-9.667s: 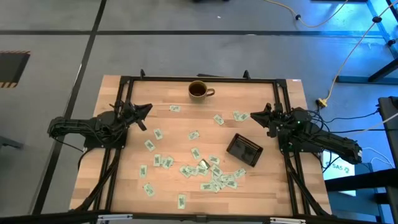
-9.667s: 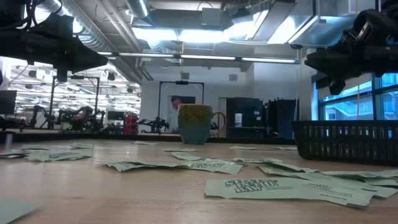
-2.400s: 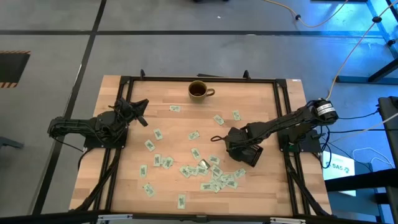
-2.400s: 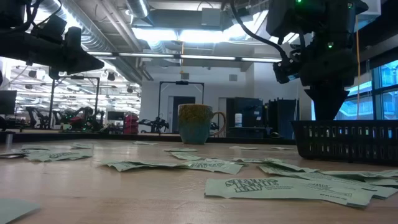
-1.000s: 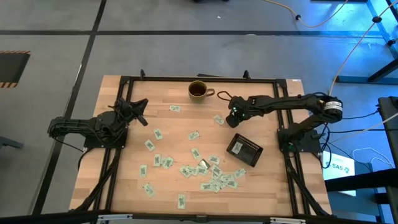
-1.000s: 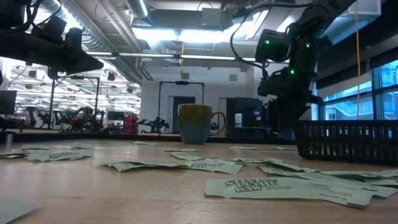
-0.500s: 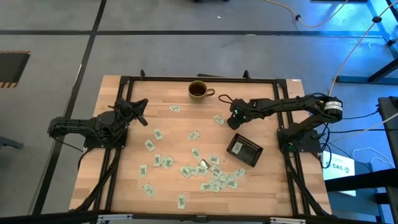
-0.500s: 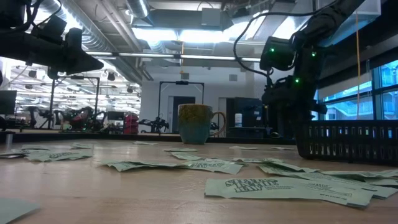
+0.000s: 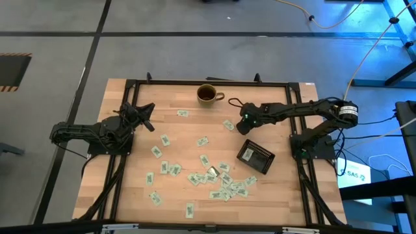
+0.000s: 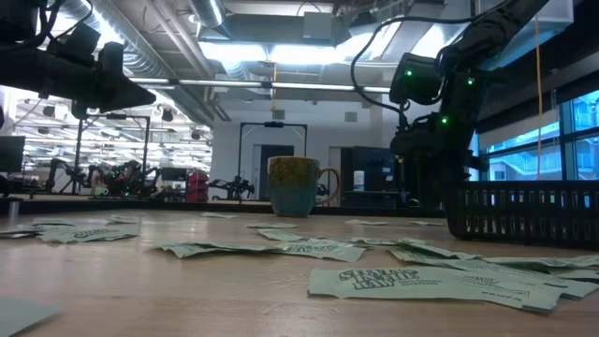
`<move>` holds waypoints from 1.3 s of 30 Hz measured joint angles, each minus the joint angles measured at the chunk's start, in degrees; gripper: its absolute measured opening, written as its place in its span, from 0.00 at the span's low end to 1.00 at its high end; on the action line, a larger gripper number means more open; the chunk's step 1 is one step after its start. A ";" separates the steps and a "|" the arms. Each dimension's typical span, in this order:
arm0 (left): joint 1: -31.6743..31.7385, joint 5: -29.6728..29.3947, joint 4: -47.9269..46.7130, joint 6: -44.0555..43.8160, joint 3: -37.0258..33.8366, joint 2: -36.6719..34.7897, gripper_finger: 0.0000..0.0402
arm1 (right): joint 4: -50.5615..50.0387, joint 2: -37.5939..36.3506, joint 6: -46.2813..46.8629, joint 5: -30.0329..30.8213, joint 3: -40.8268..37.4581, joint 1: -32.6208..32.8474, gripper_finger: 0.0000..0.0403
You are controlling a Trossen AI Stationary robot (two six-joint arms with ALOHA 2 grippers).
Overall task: Pick and place Stevia / Truvia into bins
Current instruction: Put the stevia packet into the black bin
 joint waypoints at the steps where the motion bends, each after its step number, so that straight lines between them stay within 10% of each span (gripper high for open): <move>1: 0.00 -0.01 0.00 0.00 0.00 0.00 0.08 | -0.04 0.00 0.05 0.00 0.00 0.00 0.22; 39: 0.01 -0.50 -0.09 0.02 0.02 0.17 0.08 | 0.88 8.98 -1.28 0.22 0.50 -1.20 0.10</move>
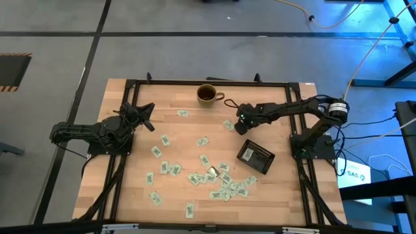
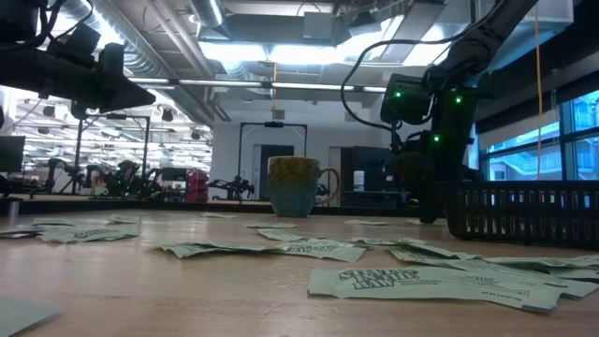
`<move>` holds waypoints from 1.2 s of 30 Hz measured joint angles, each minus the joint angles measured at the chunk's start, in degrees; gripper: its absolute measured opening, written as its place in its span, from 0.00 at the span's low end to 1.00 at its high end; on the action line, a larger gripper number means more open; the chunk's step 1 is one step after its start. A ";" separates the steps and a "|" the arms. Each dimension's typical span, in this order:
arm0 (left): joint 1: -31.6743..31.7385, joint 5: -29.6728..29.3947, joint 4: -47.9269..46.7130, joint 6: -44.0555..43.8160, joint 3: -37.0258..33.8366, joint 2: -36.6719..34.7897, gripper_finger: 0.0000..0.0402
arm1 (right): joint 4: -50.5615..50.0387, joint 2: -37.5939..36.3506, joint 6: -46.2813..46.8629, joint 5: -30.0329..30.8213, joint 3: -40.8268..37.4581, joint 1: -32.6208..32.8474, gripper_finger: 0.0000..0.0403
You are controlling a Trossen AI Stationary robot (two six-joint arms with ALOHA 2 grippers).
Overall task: Pick and place Stevia / Truvia into bins
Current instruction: Put the stevia packet into the black bin
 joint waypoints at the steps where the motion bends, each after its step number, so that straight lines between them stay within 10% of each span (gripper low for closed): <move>1: -0.01 0.00 0.00 0.00 -0.01 0.00 0.08 | -0.11 0.00 -0.46 0.00 0.00 0.00 0.08; 17: -0.02 0.00 0.00 0.00 0.00 0.07 0.08 | -15.87 -7.12 -13.45 0.01 10.73 2.88 0.01; 27: 0.00 0.00 0.02 0.00 0.00 0.11 0.08 | -32.08 -11.51 -44.92 -8.72 22.24 17.17 0.00; 36: -0.01 0.50 0.04 -0.02 -0.01 0.10 0.08 | -33.85 -10.48 -53.61 -5.45 18.96 31.42 0.00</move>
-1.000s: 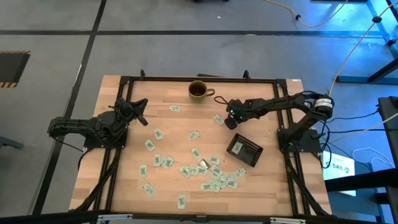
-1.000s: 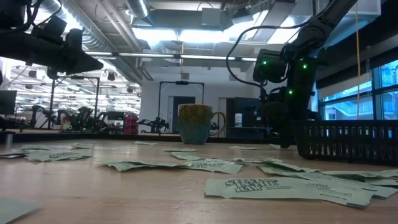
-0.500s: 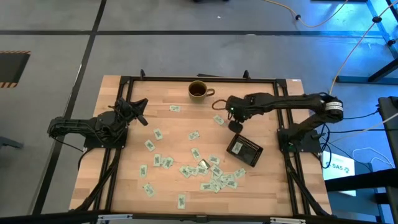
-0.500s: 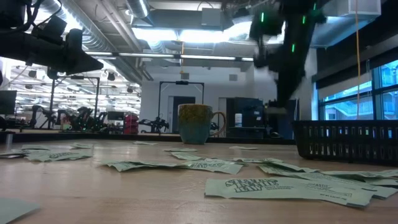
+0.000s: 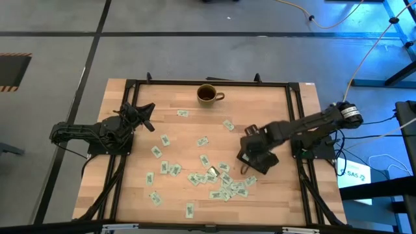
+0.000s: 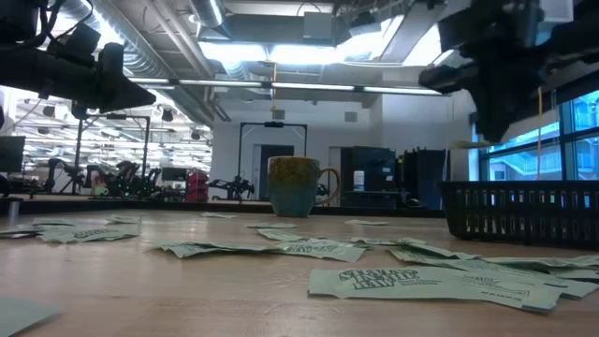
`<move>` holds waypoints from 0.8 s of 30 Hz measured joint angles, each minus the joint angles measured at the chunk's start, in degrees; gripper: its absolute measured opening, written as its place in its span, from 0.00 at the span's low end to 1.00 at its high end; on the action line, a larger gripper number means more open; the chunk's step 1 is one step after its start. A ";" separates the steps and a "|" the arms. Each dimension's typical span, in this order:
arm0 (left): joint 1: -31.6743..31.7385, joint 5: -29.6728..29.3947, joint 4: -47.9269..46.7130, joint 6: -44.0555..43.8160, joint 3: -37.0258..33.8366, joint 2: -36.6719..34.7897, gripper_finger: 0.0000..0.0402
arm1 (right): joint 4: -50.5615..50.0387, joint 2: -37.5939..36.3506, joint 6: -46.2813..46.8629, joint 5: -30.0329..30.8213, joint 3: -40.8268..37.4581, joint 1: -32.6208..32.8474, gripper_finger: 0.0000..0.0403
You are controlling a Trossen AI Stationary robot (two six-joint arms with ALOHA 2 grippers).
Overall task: Pick and place Stevia / Truvia into bins
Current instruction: Put the stevia packet into the black bin
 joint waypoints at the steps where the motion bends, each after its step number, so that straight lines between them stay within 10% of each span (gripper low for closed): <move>1: 0.01 0.03 0.00 0.02 -0.02 0.01 0.08 | 1.30 0.00 0.03 0.56 -0.39 0.99 0.00; 24: -0.01 0.13 0.02 -0.01 0.01 0.07 0.08 | 13.41 2.52 6.39 0.97 -11.86 3.96 0.01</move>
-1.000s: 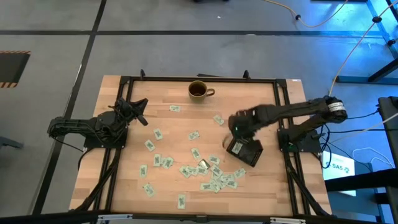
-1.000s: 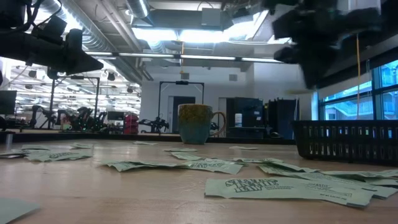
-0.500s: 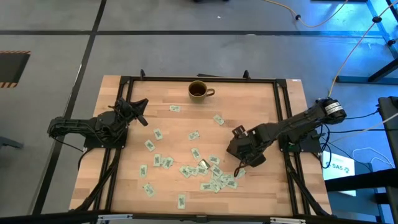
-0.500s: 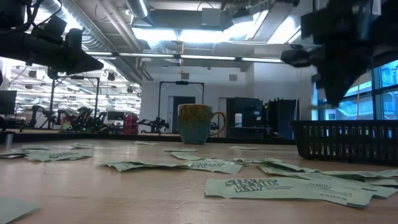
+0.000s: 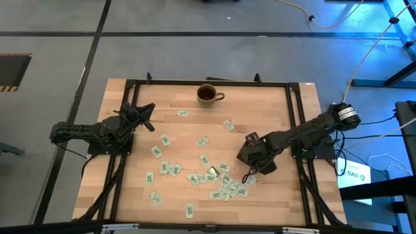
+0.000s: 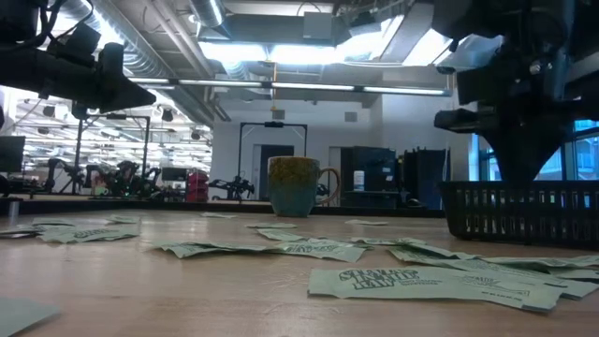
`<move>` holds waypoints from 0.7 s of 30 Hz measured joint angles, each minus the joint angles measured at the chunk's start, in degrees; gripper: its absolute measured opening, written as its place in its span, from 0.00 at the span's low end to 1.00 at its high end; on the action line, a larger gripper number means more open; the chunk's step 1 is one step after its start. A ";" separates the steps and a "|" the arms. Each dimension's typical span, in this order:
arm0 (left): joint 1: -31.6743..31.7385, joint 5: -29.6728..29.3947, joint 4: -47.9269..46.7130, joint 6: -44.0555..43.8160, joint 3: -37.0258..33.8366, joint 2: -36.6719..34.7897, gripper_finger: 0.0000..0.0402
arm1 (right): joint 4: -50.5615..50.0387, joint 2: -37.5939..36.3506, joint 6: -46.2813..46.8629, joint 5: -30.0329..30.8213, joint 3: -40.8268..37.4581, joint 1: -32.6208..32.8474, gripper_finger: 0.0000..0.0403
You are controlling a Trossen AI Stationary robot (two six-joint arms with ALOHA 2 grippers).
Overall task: Pick and place Stevia / Truvia into bins
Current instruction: Put the stevia packet into the black bin
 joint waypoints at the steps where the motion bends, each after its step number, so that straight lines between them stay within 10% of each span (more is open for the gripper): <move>1: 0.00 0.00 0.00 0.00 -0.01 0.00 0.08 | 0.15 0.00 0.02 -0.01 0.00 0.00 0.01; 15: 0.00 0.00 0.00 0.00 0.00 0.00 0.08 | -3.56 -0.01 1.58 0.01 2.74 0.00 0.17; 21: 0.01 -0.01 0.00 0.00 0.00 0.00 0.08 | -5.97 -0.28 15.91 -0.10 10.22 -3.97 0.17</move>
